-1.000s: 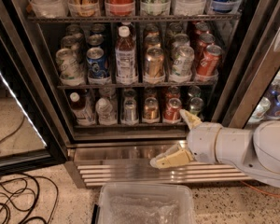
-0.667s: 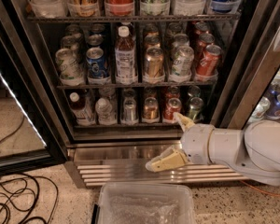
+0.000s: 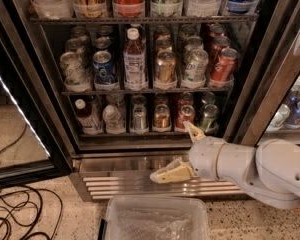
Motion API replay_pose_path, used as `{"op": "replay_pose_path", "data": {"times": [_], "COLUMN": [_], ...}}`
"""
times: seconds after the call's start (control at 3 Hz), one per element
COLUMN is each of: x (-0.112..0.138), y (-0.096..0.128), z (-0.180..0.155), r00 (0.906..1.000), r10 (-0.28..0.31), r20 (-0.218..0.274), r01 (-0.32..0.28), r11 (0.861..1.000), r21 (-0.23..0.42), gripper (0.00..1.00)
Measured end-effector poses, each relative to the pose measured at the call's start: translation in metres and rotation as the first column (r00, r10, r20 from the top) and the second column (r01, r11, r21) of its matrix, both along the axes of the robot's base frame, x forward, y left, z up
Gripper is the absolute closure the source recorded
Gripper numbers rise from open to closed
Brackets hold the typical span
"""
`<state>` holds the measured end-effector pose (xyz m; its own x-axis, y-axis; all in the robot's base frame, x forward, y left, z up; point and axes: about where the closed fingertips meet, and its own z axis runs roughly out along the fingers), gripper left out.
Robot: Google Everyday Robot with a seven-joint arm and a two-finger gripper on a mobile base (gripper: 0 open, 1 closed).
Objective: Pick redbull can from bottom shelf of fridge
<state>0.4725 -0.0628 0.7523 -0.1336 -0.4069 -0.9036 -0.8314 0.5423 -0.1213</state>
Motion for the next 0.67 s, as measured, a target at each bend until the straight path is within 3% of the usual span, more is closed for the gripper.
{"op": "replay_pose_path", "data": {"times": [0.67], "x": [0.026], "y": [0.050], "z": [-0.022], "r00": [0.9857], "r10": [-0.083], "r20": [0.147], "r01": [0.070], "r11": [0.993], "r21": [0.093], "gripper": [0.00]}}
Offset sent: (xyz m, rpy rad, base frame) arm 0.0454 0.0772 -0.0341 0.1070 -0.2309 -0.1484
